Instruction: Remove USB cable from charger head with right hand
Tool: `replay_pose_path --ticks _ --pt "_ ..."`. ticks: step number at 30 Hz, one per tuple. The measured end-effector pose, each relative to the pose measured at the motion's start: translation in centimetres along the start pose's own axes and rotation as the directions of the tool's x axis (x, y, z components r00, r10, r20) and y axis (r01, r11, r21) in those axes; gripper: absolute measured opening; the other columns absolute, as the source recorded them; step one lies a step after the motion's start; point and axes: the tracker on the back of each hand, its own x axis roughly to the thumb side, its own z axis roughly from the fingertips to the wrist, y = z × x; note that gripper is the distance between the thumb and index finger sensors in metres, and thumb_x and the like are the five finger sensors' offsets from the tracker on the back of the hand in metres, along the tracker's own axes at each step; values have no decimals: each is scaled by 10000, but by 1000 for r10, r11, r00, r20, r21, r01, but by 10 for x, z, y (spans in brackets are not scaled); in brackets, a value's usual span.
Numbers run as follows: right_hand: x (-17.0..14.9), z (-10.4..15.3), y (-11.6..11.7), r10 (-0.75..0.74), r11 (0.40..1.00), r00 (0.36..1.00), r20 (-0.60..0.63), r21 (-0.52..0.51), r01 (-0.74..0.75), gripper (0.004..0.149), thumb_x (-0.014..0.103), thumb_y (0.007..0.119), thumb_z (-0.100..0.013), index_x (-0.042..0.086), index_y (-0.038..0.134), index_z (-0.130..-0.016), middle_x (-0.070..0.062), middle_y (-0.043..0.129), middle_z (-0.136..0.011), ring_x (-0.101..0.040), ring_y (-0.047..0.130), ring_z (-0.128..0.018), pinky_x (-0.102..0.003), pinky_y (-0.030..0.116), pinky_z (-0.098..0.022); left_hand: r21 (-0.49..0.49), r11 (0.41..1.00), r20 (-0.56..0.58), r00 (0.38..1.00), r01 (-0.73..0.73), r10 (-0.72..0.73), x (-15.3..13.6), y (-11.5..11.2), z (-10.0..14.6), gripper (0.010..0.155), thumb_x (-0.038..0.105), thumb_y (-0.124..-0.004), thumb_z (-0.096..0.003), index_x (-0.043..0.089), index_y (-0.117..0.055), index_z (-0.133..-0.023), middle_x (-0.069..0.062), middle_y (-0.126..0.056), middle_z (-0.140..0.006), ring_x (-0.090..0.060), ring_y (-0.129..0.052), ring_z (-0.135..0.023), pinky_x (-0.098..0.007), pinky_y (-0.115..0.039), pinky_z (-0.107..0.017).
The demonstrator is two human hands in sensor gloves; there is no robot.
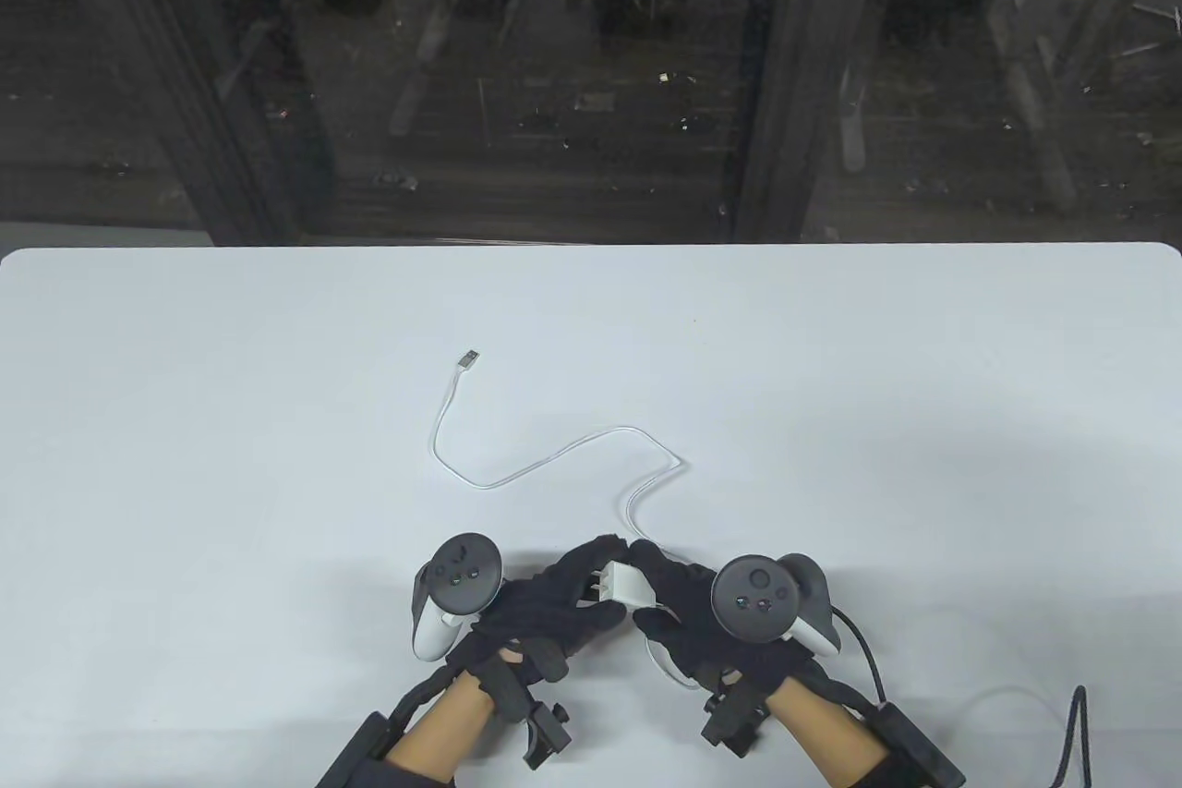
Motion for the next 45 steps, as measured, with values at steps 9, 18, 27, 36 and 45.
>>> replay_pose_path --ticks 9,18,27,36,45 --pt "-2 2 -6 -86 992 996 8 -88 86 638 275 750 -466 62 491 -1009 -147 824 -808 -364 899 -654 -648 644 -583 87 915 85 918 -393 387 -13 -1 1 703 421 -822 -487 187 -494 -1062 -140 -529 -1135 -487 -577 -1025 -742 -498 -653" --pt "0 4 -14 44 975 999 19 -219 -39 418 297 765 -444 115 813 -818 -54 986 -574 -267 1019 -418 -586 745 -522 148 819 108 833 -554 543 -16 -6 2 704 413 -836 -481 184 -495 -1053 -121 -651 -1080 -415 -740 -968 -712 -577 -652" --pt "-25 12 -35 119 928 985 -128 -339 -156 407 283 769 -436 112 826 -801 -48 994 -559 -260 1028 -404 -583 749 -513 381 562 397 679 -734 618 9 60 31 702 425 -825 -475 172 -506 -1047 -120 -664 -1059 -404 -746 -949 -724 -538 -659" --pt "-24 12 -33 108 930 986 -128 -337 -146 419 278 771 -444 100 803 -822 -65 983 -594 -285 1021 -441 -594 728 -527 722 686 -42 996 87 -82 20 113 55 707 320 -840 -474 201 -522 -1094 -198 -580 -1053 -473 -649 -883 -734 -487 -648" --pt "-22 11 -27 123 941 985 -118 -303 -154 423 278 771 -444 100 799 -827 -66 981 -601 -287 1019 -449 -599 721 -532 323 587 -550 652 742 -522 4 110 43 735 265 -859 -461 98 -521 -1092 -225 -658 -1054 -508 -688 -855 -758 -445 -634"
